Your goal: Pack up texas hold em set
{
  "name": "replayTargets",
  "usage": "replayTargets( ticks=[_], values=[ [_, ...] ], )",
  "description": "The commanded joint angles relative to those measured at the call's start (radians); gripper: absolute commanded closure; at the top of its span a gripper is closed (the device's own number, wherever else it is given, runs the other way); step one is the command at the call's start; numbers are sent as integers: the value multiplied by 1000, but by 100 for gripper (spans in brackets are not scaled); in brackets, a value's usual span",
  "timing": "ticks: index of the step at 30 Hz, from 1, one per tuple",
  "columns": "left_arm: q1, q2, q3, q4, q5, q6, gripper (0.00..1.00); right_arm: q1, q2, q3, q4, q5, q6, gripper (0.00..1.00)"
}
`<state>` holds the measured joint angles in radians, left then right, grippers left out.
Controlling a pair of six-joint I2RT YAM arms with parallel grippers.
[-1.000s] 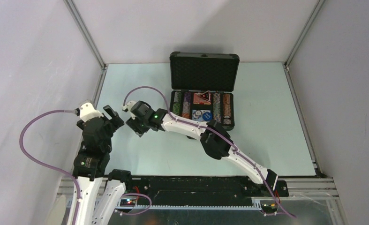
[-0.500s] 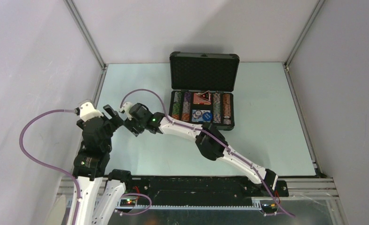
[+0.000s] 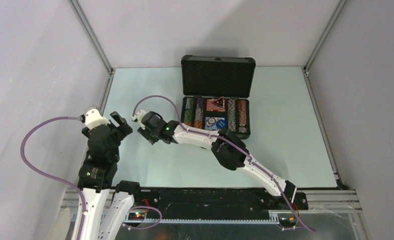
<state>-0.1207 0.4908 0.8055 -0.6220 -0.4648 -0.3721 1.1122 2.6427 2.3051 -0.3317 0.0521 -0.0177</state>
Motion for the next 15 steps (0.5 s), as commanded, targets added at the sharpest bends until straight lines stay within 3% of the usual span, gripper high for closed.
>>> replayTargets(
  ticks=[1,5,15],
  values=[
    [9,4,-2,31,3,24,15,-6,-73,-188,-166,86,45,58],
    [8,-1,-4,31,4,25,15,-20,-175,-362,-175,87,106,64],
    [9,-3,-4,31,7,25,15,-23,-411,-759,-156,78,280,69]
  ],
)
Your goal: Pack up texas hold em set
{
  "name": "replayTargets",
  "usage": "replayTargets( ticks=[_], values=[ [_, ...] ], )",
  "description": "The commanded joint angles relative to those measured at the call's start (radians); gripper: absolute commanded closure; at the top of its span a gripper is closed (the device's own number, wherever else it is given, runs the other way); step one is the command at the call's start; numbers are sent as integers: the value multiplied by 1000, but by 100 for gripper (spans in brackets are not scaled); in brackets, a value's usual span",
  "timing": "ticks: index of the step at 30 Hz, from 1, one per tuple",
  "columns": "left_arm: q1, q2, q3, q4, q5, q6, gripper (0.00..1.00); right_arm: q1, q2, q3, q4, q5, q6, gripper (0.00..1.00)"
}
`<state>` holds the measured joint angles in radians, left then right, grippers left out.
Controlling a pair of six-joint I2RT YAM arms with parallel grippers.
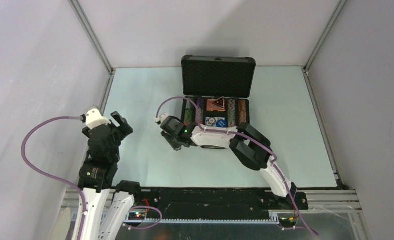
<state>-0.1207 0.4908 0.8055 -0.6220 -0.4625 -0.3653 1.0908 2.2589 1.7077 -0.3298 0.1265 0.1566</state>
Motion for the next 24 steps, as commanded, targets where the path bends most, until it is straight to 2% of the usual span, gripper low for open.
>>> replayTargets(
  ticks=[1,4,18,24],
  values=[
    [8,-3,-3,31,6,19,15,3,-43,-185,-162,5,137,69],
    [9,-3,-3,33,6,19,15,21,-118,-295,-172,16,193,70],
    [7,-2,-7,30,10,19,15,141,-361,-597,-243,120,438,67],
    [8,1,-7,30,14,20,15,141,-427,-671,-214,164,478,54]
  ],
)
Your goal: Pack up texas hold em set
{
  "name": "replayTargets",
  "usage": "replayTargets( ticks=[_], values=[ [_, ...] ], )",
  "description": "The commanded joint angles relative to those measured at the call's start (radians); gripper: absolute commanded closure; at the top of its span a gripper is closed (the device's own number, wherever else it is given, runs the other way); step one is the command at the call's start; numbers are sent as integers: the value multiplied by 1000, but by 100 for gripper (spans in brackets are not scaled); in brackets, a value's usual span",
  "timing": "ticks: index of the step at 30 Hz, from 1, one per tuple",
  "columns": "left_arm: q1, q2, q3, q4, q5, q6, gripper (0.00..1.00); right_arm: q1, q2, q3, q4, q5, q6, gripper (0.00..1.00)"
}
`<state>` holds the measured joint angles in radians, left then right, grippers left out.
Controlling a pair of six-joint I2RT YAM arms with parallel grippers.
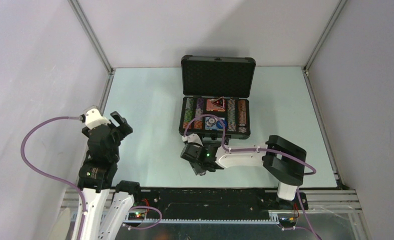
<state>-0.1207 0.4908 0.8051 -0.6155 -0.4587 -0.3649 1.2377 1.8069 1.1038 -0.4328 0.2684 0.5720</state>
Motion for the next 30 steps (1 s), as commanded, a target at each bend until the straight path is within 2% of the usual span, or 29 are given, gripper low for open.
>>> replayTargets(
  ticks=[1,4,9,17,24,30],
  values=[
    [8,1,-7,24,10,20,15,-12,23,-68,-103,18,61,53],
    [8,-2,-10,24,11,20,15,-47,9,-60,-73,-17,54,43],
    [8,-7,-12,24,14,21,15,-51,-10,-53,-98,-49,42,36],
    [8,-4,-12,24,20,21,15,14,-15,-50,-199,-47,73,36],
    [8,-6,-12,23,24,22,15,44,-24,-46,-198,-78,88,36],
    [8,-9,-14,25,26,22,15,60,2,-34,-215,-50,96,42]
  ],
)
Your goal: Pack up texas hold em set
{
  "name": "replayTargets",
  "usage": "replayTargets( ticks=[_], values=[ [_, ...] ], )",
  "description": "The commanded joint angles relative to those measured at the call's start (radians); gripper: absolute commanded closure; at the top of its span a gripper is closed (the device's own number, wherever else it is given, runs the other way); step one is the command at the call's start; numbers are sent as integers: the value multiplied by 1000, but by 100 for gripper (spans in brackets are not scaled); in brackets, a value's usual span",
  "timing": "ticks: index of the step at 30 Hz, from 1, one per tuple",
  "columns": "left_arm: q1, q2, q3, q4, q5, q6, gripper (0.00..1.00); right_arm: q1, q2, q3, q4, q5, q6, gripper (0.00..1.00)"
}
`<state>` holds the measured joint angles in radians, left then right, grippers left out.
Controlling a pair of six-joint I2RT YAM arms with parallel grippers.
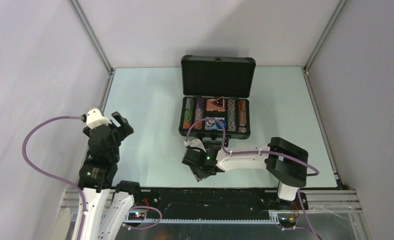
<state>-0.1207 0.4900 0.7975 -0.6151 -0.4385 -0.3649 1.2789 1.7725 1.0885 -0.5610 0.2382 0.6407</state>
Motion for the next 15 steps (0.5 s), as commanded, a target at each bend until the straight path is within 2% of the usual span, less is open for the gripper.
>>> replayTargets(
  ticks=[1,6,11,15],
  values=[
    [9,-8,-6,25,7,21,15,19,40,-19,-86,-16,28,44],
    [9,-7,-7,23,8,22,15,12,58,-17,-67,16,19,46],
    [8,-7,-6,23,8,24,15,-3,81,-4,-53,22,7,38],
    [9,-7,-6,23,7,23,15,-10,93,9,-45,21,-5,38]
  ],
)
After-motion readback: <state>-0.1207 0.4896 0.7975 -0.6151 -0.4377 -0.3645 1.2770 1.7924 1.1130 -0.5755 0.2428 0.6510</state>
